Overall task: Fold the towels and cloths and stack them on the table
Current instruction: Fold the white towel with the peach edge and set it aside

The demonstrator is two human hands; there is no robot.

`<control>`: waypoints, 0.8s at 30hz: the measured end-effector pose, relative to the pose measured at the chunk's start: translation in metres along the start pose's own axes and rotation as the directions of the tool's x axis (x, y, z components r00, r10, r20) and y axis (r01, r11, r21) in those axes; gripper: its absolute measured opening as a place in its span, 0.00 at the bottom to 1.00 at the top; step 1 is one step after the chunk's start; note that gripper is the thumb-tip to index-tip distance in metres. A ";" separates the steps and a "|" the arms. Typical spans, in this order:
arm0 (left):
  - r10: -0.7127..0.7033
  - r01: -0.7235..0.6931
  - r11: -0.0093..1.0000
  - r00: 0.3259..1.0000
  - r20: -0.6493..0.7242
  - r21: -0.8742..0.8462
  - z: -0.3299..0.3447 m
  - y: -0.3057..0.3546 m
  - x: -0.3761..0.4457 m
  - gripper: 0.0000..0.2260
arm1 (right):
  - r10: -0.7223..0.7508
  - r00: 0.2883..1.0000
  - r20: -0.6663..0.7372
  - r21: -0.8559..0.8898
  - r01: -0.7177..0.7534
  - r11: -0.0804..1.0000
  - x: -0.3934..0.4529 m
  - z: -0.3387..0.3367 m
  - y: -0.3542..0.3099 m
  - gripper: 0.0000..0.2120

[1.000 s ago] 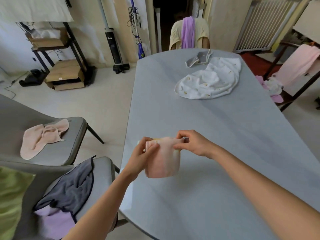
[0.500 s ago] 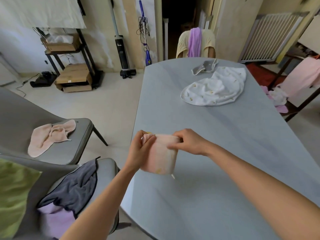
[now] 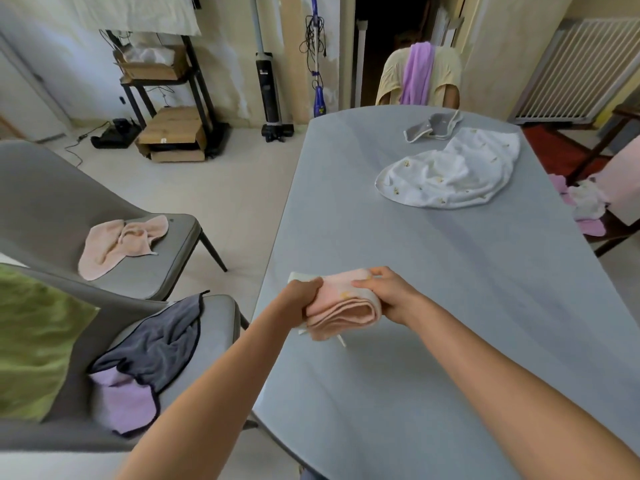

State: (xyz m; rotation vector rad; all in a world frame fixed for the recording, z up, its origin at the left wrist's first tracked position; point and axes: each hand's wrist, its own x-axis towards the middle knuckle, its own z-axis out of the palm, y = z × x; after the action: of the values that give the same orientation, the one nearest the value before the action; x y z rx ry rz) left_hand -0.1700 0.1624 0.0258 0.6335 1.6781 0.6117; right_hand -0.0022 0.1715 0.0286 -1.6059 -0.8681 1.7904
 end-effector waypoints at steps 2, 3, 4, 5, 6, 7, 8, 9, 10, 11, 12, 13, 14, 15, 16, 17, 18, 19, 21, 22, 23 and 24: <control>-0.112 0.123 0.990 0.982 0.154 -0.067 0.003 -0.003 -0.002 0.16 | -0.006 0.999 -0.049 -0.025 0.005 1.000 0.006 -0.005 -0.001 0.20; -0.140 0.147 0.989 0.974 0.177 -0.027 0.005 -0.006 0.000 0.15 | -0.010 0.999 -0.042 -0.037 0.009 0.999 0.007 -0.005 -0.002 0.21; -0.152 0.152 0.988 0.973 0.172 0.013 0.005 -0.007 0.002 0.14 | -0.017 1.000 -0.024 -0.031 0.016 0.999 0.005 -0.006 -0.003 0.21; -0.150 0.145 0.988 0.978 0.148 0.043 0.005 -0.006 0.003 0.12 | -0.020 1.000 0.014 -0.010 0.020 1.000 0.000 -0.006 -0.005 0.21; -0.142 0.136 0.989 0.984 0.108 0.063 0.004 -0.005 0.006 0.10 | -0.030 0.997 0.067 0.004 0.029 1.000 -0.006 -0.007 -0.008 0.22; -0.127 0.121 0.990 0.990 0.068 0.074 0.002 -0.003 0.008 0.07 | -0.053 0.989 0.135 0.005 0.053 0.999 -0.013 -0.010 -0.011 0.23; -0.113 0.110 0.991 0.993 0.035 0.077 -0.001 0.000 0.012 0.06 | -0.092 0.977 0.192 -0.037 0.101 0.994 -0.018 -0.014 -0.014 0.23; -0.112 0.111 0.991 0.994 0.012 0.076 -0.003 0.004 0.012 0.08 | -0.140 0.960 0.242 -0.094 0.167 0.981 -0.023 -0.018 -0.018 0.24; -0.117 0.117 0.990 0.993 -0.003 0.077 -0.006 0.007 0.014 0.10 | -0.191 0.940 0.284 -0.169 0.245 0.955 -0.025 -0.021 -0.020 0.25; -0.122 0.123 0.989 0.992 -0.012 0.082 -0.006 0.010 0.016 0.11 | -0.234 0.921 0.313 -0.230 0.312 0.922 -0.026 -0.022 -0.022 0.23; -0.128 0.129 0.988 0.992 -0.019 0.082 -0.006 0.012 0.019 0.10 | -0.264 0.910 0.320 -0.278 0.356 0.892 -0.024 -0.022 -0.023 0.22; -0.131 0.133 0.988 0.991 -0.029 0.076 -0.005 0.014 0.021 0.08 | -0.292 0.906 0.306 -0.301 0.383 0.873 -0.024 -0.019 -0.025 0.19; -0.135 0.137 0.989 0.990 -0.046 0.051 -0.003 0.015 0.021 0.07 | -0.321 0.905 0.280 -0.314 0.403 0.860 -0.023 -0.018 -0.024 0.18; -0.144 0.145 0.989 0.987 -0.074 0.008 0.000 0.015 0.021 0.09 | -0.349 0.904 0.249 -0.321 0.416 0.851 -0.022 -0.017 -0.024 0.18; -0.146 0.143 0.989 0.984 -0.105 -0.038 0.003 0.015 0.023 0.09 | -0.379 0.899 0.218 -0.325 0.433 0.841 -0.021 -0.017 -0.022 0.19; -0.147 0.138 0.988 0.981 -0.126 -0.076 0.006 0.016 0.022 0.09 | -0.407 0.894 0.188 -0.333 0.448 0.830 -0.019 -0.017 -0.021 0.20; -0.153 0.138 0.984 0.979 -0.133 -0.111 0.009 0.018 0.020 0.10 | -0.435 0.887 0.158 -0.343 0.462 0.818 -0.017 -0.018 -0.020 0.21; -0.156 0.139 0.982 0.978 -0.136 -0.129 0.012 0.020 0.019 0.12 | -0.465 0.876 0.129 -0.367 0.478 0.798 -0.015 -0.020 -0.020 0.22; -0.157 0.139 0.981 0.978 -0.135 -0.134 0.018 0.023 0.014 0.16 | -0.535 0.840 0.091 -0.461 0.512 0.725 -0.013 -0.021 -0.020 0.22; -0.140 0.124 0.985 0.981 -0.132 -0.122 0.021 0.026 0.010 0.18 | -0.562 0.823 0.085 -0.507 0.522 0.687 -0.013 -0.022 -0.019 0.22; -0.129 0.112 0.986 0.982 -0.136 -0.124 0.024 0.027 0.007 0.17 | -0.576 0.812 0.089 -0.536 0.527 0.660 -0.012 -0.022 -0.019 0.22; -0.121 0.102 0.986 0.982 -0.145 -0.129 0.025 0.028 0.004 0.16 | -0.581 0.807 0.103 -0.552 0.532 0.642 -0.012 -0.022 -0.019 0.22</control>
State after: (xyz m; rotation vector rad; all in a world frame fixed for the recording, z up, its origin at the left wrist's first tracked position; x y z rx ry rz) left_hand -0.1438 0.1867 0.0379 0.4103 1.7900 0.6894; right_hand 0.0212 0.1761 0.0493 -1.4728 -1.7524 1.0543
